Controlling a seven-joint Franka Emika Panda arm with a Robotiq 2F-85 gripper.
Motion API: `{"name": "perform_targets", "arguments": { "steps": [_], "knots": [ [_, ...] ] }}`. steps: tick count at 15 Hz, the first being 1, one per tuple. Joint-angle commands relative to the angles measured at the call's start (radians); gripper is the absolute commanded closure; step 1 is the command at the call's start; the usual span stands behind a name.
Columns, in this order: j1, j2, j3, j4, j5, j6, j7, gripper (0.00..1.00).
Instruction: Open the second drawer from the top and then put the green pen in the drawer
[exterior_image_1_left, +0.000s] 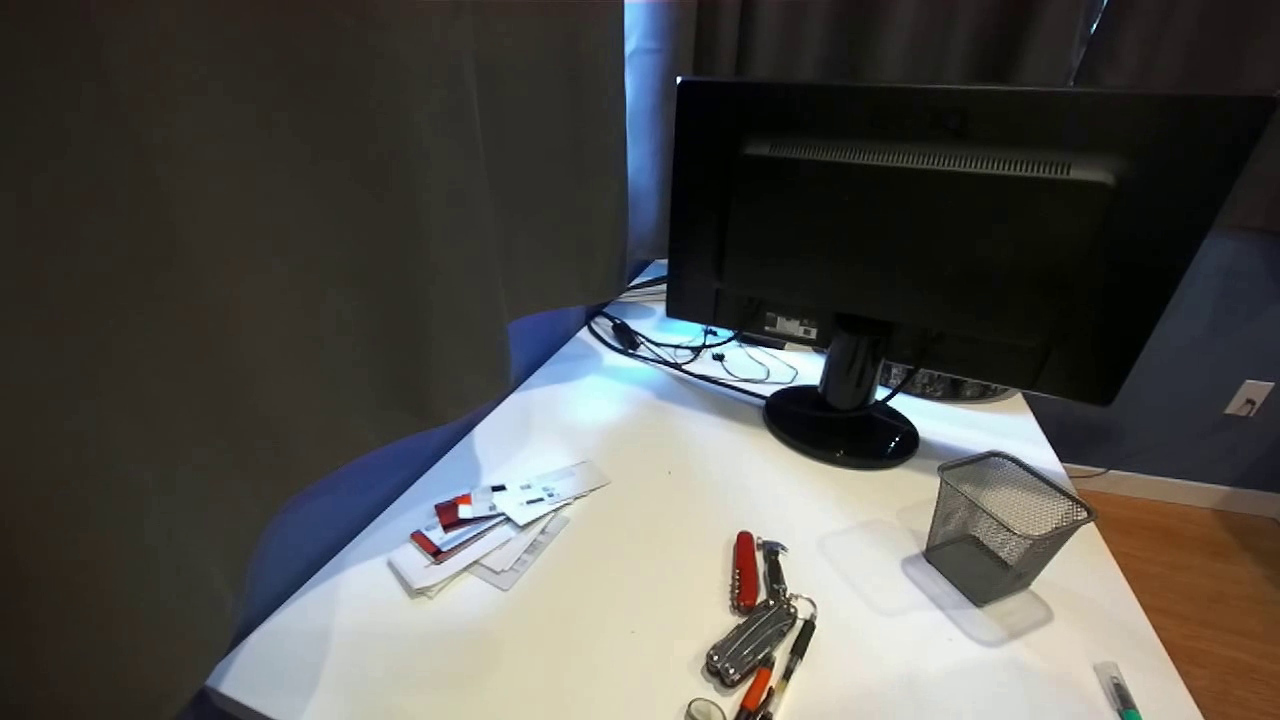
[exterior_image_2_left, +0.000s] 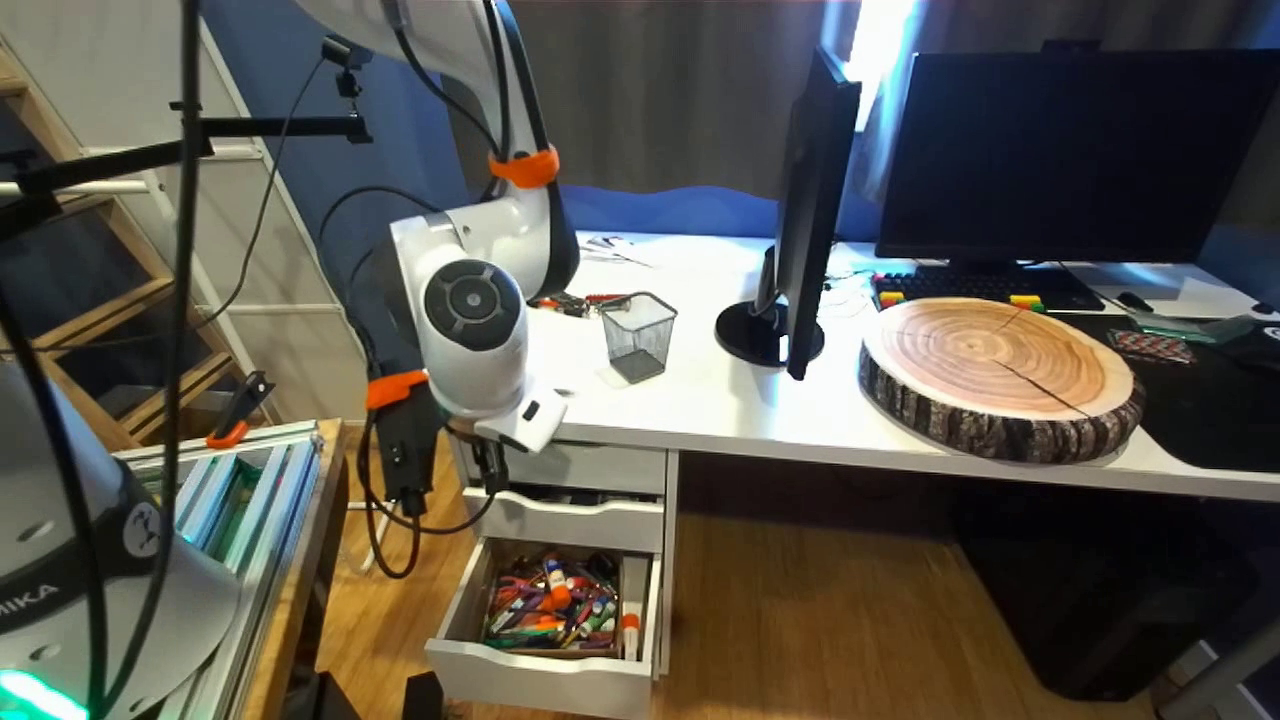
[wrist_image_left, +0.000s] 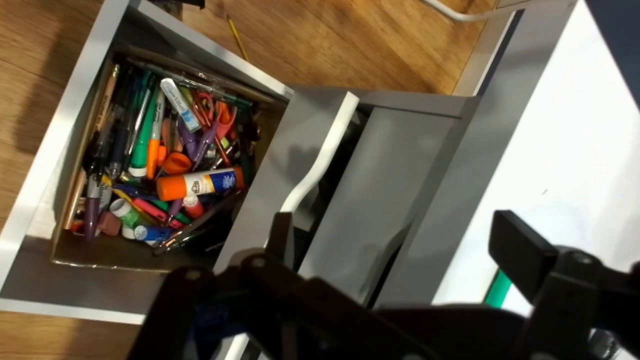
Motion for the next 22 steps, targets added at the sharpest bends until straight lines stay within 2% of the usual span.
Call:
{"name": "perform_targets", "arguments": {
  "steps": [1,6,7,12,15,16,22],
  "knots": [
    [0.023,0.186,-0.026,0.124,0.176,0.014,-0.143,0.0],
    [0.031,0.346,-0.086,0.229,0.388,-0.062,-0.313,0.0],
    [0.014,0.282,-0.057,0.173,0.307,-0.035,-0.24,0.0],
    [0.01,0.305,-0.062,0.187,0.313,-0.042,-0.255,0.0],
    [-0.006,0.361,-0.086,0.229,0.36,-0.115,-0.289,0.0],
    [0.051,0.369,-0.145,0.232,0.363,-0.171,-0.256,0.0],
    [0.056,0.475,-0.2,0.298,0.423,-0.287,-0.251,0.0]
  ]
}}
